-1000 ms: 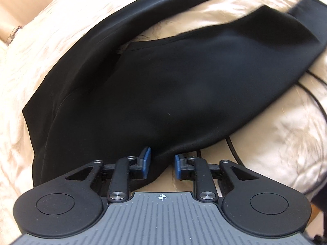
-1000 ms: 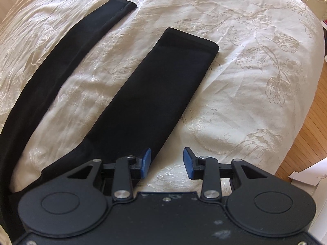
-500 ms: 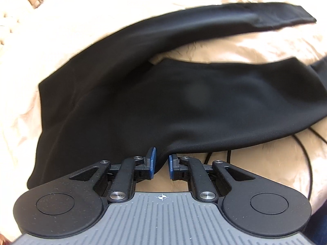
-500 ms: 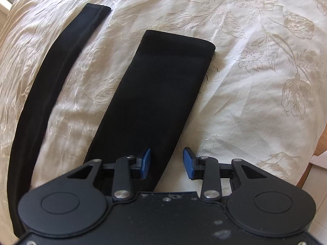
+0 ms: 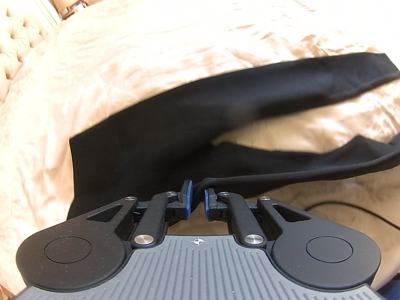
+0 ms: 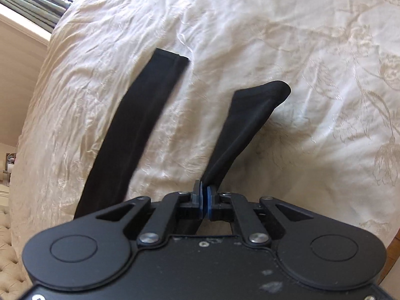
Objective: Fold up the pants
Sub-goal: 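Lift both held cuffs over onto the waistband and open both grippers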
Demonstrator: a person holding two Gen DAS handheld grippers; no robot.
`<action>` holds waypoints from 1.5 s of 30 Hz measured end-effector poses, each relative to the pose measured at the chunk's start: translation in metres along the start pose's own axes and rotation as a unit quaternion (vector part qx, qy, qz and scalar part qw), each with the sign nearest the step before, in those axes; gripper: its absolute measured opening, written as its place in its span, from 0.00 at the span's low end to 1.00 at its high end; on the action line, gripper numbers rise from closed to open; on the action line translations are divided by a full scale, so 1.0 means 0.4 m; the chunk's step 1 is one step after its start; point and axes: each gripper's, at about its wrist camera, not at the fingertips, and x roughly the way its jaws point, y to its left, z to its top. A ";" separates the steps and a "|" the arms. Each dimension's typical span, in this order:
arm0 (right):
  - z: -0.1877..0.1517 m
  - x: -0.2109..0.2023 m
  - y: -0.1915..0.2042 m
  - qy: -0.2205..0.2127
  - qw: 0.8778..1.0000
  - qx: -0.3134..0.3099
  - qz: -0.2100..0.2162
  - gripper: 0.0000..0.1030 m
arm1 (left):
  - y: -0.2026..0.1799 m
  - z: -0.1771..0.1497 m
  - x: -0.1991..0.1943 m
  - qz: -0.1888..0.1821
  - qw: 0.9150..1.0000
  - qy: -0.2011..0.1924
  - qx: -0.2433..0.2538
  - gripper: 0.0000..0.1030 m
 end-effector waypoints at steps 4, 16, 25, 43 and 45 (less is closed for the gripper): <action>0.048 0.002 0.070 -0.010 1.000 -0.012 0.011 0.05 | 0.011 0.082 0.013 0.003 1.000 -0.006 0.000 0.08; 0.209 0.191 0.302 -0.006 0.998 -0.065 0.001 0.05 | 0.023 0.277 0.226 0.004 0.999 0.040 -0.027 0.08; 0.276 0.298 0.374 -0.008 0.997 -0.067 -0.025 0.04 | 0.019 0.347 0.331 0.017 0.998 0.063 -0.012 0.08; 0.400 0.277 0.219 -0.046 0.985 -0.144 -0.081 0.31 | 0.004 0.337 0.384 0.026 0.996 0.078 -0.019 0.07; 0.412 0.278 0.211 -0.048 0.985 -0.148 -0.076 0.33 | 0.002 0.338 0.383 0.029 0.996 0.079 -0.018 0.07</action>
